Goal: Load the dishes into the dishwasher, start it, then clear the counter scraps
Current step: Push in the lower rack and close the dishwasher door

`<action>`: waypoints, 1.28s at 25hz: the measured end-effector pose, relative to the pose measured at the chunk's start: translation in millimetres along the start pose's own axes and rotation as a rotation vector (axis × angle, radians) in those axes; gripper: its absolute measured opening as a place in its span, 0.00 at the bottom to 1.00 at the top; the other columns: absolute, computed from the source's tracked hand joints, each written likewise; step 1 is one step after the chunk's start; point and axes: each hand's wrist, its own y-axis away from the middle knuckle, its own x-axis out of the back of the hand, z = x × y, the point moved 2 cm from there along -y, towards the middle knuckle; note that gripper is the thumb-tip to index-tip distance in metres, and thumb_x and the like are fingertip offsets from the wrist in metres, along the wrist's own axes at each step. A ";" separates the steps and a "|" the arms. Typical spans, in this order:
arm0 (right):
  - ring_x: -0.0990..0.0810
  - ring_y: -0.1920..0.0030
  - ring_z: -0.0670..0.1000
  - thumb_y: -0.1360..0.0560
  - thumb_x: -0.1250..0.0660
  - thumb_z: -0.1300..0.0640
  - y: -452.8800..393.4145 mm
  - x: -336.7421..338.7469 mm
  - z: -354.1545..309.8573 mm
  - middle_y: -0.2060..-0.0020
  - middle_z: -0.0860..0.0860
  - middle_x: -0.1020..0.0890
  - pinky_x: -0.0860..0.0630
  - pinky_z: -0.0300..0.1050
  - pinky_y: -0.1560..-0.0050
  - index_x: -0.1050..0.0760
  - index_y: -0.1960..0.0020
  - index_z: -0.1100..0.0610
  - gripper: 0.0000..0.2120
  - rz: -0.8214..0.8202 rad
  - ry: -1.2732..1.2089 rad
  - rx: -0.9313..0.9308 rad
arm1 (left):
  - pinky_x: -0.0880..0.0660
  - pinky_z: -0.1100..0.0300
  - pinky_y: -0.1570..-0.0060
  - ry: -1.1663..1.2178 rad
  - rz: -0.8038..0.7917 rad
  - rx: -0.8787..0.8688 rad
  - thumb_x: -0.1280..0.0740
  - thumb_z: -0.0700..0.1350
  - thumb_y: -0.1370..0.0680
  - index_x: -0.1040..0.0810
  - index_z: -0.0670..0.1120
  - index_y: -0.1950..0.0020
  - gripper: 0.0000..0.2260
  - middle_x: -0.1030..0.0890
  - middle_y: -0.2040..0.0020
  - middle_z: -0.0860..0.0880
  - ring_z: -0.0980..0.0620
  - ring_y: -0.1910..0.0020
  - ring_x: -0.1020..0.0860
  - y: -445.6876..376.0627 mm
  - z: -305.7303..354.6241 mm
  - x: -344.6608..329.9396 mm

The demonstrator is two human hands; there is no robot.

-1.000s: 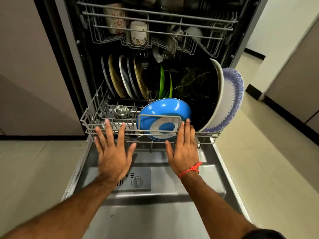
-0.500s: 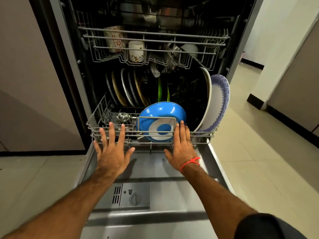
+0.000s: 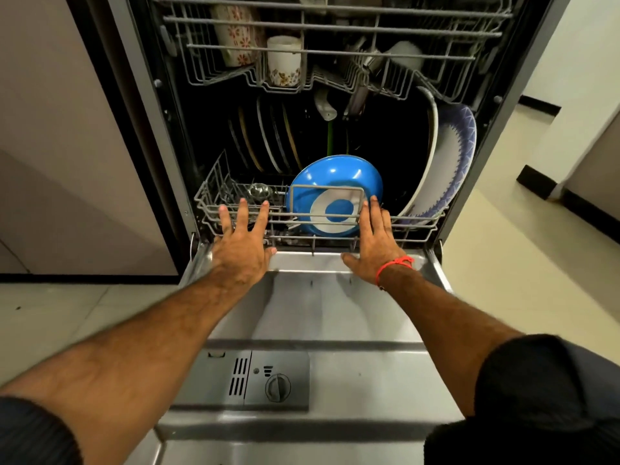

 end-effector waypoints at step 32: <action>0.64 0.21 0.59 0.25 0.30 0.45 -39.8 21.6 -2.9 0.22 0.55 0.66 0.57 0.53 0.23 0.65 0.20 0.56 0.51 -0.111 -0.044 -0.027 | 0.43 0.28 0.27 0.044 -0.174 -0.073 0.29 0.67 0.28 0.69 0.59 0.21 0.55 0.69 0.19 0.47 0.33 0.22 0.66 -54.0 -22.4 9.5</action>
